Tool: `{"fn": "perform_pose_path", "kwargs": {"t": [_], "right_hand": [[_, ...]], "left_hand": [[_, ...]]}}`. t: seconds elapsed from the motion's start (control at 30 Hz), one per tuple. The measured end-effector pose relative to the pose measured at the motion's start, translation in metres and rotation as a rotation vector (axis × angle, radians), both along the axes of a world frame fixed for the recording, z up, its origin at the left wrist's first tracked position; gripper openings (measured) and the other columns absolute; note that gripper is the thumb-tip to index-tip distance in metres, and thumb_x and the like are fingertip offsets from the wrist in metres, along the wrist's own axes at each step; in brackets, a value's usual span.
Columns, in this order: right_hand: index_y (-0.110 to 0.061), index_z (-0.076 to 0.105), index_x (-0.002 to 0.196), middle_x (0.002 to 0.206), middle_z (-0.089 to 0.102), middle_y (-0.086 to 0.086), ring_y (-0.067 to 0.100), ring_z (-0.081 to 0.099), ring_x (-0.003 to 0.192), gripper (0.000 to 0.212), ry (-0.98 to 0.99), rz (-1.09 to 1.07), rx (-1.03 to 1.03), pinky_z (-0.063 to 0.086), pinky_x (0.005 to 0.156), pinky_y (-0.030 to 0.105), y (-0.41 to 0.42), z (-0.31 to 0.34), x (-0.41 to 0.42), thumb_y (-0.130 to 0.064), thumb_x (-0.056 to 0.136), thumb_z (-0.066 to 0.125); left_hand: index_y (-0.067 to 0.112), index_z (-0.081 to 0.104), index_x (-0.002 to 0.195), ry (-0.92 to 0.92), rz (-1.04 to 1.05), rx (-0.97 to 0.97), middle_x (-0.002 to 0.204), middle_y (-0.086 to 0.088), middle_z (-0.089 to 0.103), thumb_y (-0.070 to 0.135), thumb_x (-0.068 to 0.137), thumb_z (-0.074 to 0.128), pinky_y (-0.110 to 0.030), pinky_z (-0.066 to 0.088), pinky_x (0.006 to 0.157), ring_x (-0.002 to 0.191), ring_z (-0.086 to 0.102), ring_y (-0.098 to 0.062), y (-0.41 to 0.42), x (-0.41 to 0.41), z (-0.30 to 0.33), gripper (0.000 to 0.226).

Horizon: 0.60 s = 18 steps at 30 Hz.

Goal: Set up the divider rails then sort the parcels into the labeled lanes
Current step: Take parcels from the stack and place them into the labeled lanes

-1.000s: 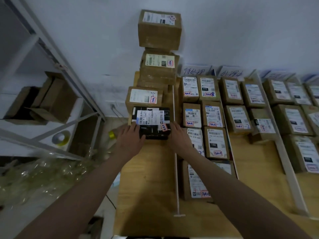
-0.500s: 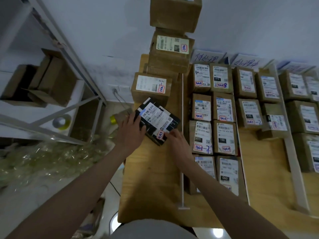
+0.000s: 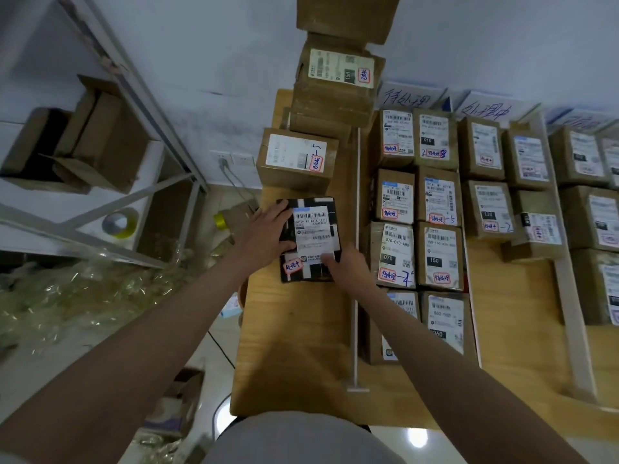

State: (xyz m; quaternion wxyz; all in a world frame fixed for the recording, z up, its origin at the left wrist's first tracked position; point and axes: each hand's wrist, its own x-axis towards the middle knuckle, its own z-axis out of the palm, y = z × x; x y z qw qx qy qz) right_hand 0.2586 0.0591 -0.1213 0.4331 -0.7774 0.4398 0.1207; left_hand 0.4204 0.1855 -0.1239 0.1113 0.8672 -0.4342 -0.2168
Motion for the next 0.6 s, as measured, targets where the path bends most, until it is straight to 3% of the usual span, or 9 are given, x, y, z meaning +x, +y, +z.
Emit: {"fn": "perform_pose_path", "kwargs": {"t": [0.17,0.27,0.4,0.6], "right_hand": [[-0.006,0.043,0.134,0.129,0.058,0.013,0.028,0.061,0.114,0.053,0.058,-0.064,0.083,0.055,0.092,0.044,0.006,-0.01,0.002,-0.04,0.096,0.059],[-0.004,0.051,0.129,0.124,0.064,0.012,0.021,0.064,0.105,0.047,0.057,-0.105,0.154,0.055,0.08,0.031,0.008,-0.01,-0.001,-0.039,0.098,0.056],[-0.004,0.056,0.12,0.117,0.067,0.01,0.01,0.059,0.083,0.036,0.025,-0.126,0.132,0.041,0.055,0.015,0.012,-0.001,-0.005,-0.033,0.099,0.057],[-0.008,0.057,0.117,0.106,0.067,0.004,0.004,0.056,0.071,0.039,-0.029,-0.084,0.09,0.041,0.053,0.015,0.014,0.023,-0.009,-0.042,0.098,0.056]], "left_hand": [[0.012,0.027,0.153,-0.03,0.061,-0.004,0.163,-0.005,0.02,0.04,0.091,0.066,-0.042,0.027,0.118,0.146,0.026,-0.023,0.004,-0.009,0.002,0.079],[0.012,0.032,0.149,-0.071,0.102,-0.021,0.158,-0.009,0.03,0.038,0.094,0.058,-0.045,0.035,0.113,0.141,0.036,-0.027,0.017,-0.017,0.002,0.066],[0.012,0.042,0.143,-0.149,0.059,-0.068,0.15,-0.014,0.041,0.024,0.099,0.048,-0.046,0.035,0.111,0.138,0.04,-0.029,0.039,-0.026,0.011,0.046],[0.015,0.043,0.141,-0.25,0.092,0.06,0.148,-0.009,0.044,0.036,0.103,0.034,-0.045,0.028,0.116,0.138,0.04,-0.025,0.048,-0.024,0.03,0.044]]}}
